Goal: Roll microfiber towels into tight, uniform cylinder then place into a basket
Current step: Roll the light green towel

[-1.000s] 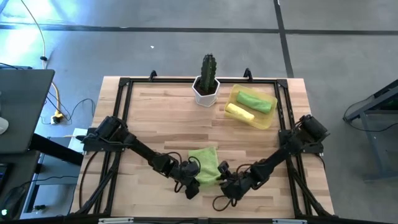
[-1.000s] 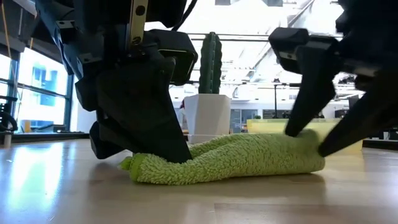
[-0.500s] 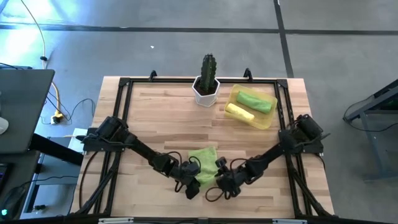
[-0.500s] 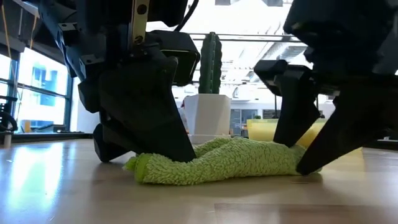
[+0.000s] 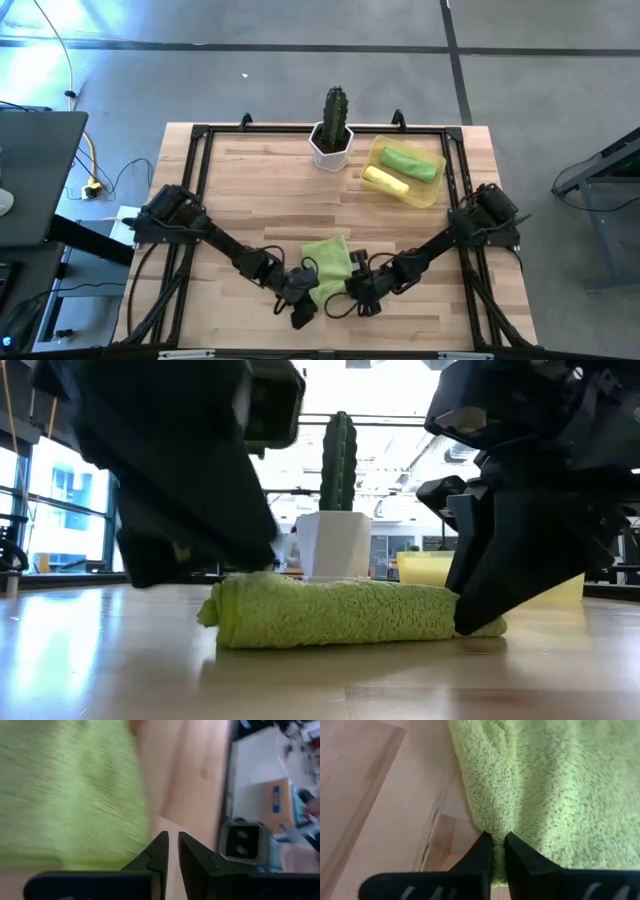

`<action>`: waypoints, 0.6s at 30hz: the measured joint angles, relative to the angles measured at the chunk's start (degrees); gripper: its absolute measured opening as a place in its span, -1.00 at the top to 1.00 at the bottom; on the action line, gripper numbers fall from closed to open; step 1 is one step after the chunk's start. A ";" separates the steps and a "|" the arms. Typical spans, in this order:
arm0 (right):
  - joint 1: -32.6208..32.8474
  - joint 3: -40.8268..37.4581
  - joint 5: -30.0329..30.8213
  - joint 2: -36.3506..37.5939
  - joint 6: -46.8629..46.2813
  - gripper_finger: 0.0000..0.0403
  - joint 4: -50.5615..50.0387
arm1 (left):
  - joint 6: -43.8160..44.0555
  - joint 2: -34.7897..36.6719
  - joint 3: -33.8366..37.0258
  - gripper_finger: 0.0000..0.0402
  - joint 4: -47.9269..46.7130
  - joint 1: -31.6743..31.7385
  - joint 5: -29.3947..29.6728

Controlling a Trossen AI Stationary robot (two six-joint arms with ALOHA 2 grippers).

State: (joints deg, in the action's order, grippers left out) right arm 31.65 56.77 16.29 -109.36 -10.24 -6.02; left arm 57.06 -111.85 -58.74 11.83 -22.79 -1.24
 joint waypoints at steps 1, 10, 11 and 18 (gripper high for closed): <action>-0.14 -0.02 -0.60 0.00 0.08 0.95 -0.02 | -0.03 0.56 0.00 0.84 -0.10 -0.31 -0.58; -5.62 -0.19 -22.42 0.72 -3.45 0.97 2.97 | -11.74 3.64 -0.11 0.84 -0.26 -2.70 4.03; -6.57 -0.28 -25.46 0.70 -4.99 0.98 3.55 | -15.48 3.64 -0.09 0.84 -0.26 -3.12 5.95; -11.96 -0.44 -39.33 0.39 -17.88 0.99 5.22 | -32.09 3.58 -0.11 0.83 -3.96 -6.68 17.48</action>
State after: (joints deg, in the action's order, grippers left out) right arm 19.69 56.34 -23.04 -108.97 -28.12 -0.80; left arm 24.97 -108.27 -58.85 7.87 -29.47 16.25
